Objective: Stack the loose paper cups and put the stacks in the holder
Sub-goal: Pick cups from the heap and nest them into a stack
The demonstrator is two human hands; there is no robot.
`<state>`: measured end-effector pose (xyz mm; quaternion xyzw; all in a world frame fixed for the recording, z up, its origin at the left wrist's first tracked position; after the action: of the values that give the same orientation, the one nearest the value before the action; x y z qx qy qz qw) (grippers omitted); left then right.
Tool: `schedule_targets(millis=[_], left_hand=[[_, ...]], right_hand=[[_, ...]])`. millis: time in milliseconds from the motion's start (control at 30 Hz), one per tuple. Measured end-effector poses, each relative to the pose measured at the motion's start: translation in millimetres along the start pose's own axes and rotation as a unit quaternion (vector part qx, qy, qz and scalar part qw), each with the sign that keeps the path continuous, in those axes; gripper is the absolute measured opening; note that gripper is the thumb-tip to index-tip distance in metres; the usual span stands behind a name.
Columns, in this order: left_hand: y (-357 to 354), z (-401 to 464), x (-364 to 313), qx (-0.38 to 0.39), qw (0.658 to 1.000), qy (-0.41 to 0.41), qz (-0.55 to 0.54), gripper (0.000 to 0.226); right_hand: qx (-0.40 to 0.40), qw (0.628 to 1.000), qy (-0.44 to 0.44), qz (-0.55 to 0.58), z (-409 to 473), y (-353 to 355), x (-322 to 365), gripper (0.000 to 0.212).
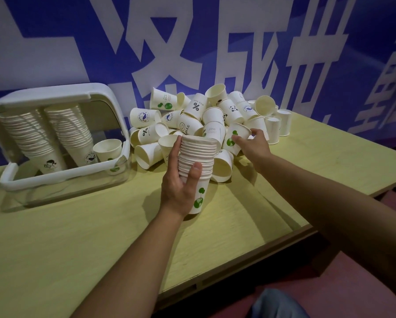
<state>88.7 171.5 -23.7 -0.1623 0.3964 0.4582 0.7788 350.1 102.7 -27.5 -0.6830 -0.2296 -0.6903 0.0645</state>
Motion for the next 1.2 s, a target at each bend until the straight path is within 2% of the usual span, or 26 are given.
schedule_targets(millis=[200,300,367,567,633,767,833,933,1067,1200], left_hand=[[0.1,-0.7,-0.6,0.004,1.0,0.005,0.004,0.064],[0.3,-0.5,-0.2,0.004,1.0,0.005,0.005,0.064],[-0.3,-0.2,-0.3,0.006,1.0,0.005,0.004,0.065],[-5.0,-1.5,-3.5,0.032,0.999,-0.004,0.007,0.072],[-6.0,-1.8,-4.0,0.038,0.999,-0.003,0.008,0.072],[-7.6,-3.1,-7.3,0.052,0.999,-0.01,0.012,0.068],[-7.6,-3.7,-7.1,0.051,0.999,-0.011,0.011,0.068],[-4.8,-2.5,-2.4,0.029,1.0,-0.003,-0.001,0.07],[-4.5,-1.6,-0.7,0.022,1.0,-0.002,0.005,0.075],[-6.8,-1.6,-4.3,0.031,0.999,-0.007,0.012,0.071]], right_hand=[[-0.058,0.996,0.059,0.014,-4.2,-0.4,12.4,0.072],[-0.102,0.984,0.14,0.032,-16.8,9.7,31.0,0.071],[-0.105,0.973,0.203,0.033,-28.9,14.0,45.9,0.071],[-0.028,0.93,0.358,0.078,-88.9,17.3,88.4,0.067],[0.015,0.924,0.373,0.081,-107.1,13.7,95.8,0.066],[0.114,0.929,0.345,0.069,-129.2,-2.6,93.7,0.06],[0.147,0.928,0.339,0.04,-133.4,-10.4,84.3,0.057],[0.133,0.927,0.351,-0.014,-132.2,-8.6,68.9,0.045],[0.076,0.912,0.387,-0.116,-117.9,13.1,51.4,0.035],[-0.018,0.881,0.395,-0.26,-94.0,45.2,35.0,0.03]])
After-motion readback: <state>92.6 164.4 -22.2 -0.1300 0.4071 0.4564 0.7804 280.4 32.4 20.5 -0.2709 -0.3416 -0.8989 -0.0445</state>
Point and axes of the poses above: each hand's wrist, its own z-axis towards the middle knuckle, its own y-axis out of the back of the hand, x = y × z, the point moved 6 cm from there along z, towards the middle knuckle, and after that the axes turned 4 degrees about -y, right-handed, at the moved point
